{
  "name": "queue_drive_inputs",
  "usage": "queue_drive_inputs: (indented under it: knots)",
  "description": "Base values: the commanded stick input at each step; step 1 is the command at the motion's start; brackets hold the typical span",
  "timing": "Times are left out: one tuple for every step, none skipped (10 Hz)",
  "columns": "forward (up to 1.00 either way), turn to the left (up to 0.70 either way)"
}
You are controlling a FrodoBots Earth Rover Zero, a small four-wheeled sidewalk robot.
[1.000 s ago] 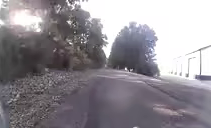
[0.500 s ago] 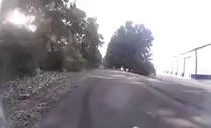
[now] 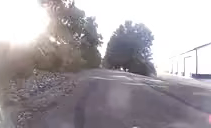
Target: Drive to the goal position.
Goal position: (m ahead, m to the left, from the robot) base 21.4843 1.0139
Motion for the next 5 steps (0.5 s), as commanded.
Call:
queue_drive_inputs:
  knots:
    - [0.70,0.00]
    - [0.70,0.00]
    - [0.70,0.00]
    - [0.70,0.00]
    - [0.70,0.00]
